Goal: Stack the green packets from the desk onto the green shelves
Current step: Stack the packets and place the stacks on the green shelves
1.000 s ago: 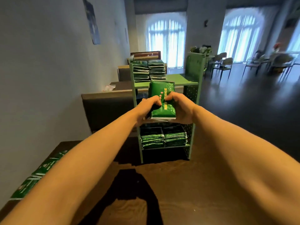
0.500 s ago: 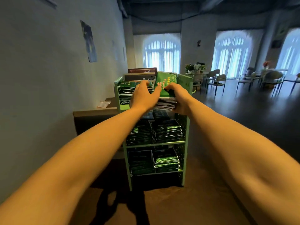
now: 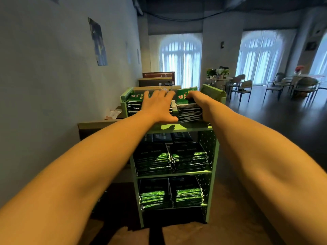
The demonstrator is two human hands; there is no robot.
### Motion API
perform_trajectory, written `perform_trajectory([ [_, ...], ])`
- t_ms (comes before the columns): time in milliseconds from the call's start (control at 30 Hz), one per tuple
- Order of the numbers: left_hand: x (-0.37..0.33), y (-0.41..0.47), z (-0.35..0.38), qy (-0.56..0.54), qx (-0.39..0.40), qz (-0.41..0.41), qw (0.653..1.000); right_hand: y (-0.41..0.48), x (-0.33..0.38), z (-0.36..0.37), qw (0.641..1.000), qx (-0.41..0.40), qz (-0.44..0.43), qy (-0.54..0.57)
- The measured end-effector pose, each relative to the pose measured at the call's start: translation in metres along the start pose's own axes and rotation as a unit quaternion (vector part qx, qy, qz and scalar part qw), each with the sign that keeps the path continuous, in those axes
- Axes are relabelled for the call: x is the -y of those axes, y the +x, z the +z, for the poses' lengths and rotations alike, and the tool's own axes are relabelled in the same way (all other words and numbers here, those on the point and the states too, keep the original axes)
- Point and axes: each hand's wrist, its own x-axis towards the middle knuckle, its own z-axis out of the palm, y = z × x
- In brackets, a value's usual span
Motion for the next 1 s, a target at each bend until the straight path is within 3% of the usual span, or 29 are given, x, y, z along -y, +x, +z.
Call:
perform_trajectory([
  [467,-0.014,0.006,0.016,0.081,0.001,-0.024,0.996,0.025,0.011,0.017,0.991,-0.021,-0.023,-0.132],
  [600,-0.019,0.008,0.021,0.087,-0.012,-0.030,0.996,0.029,0.004,0.011,0.991,-0.046,-0.036,-0.124],
  [833,-0.027,0.009,0.024,0.080,-0.021,-0.040,0.996,0.032,-0.004,0.013,0.998,-0.012,-0.039,-0.050],
  [1000,-0.025,0.007,0.023,0.077,-0.012,-0.046,0.996,0.028,-0.005,0.017,0.994,-0.024,-0.067,-0.088],
])
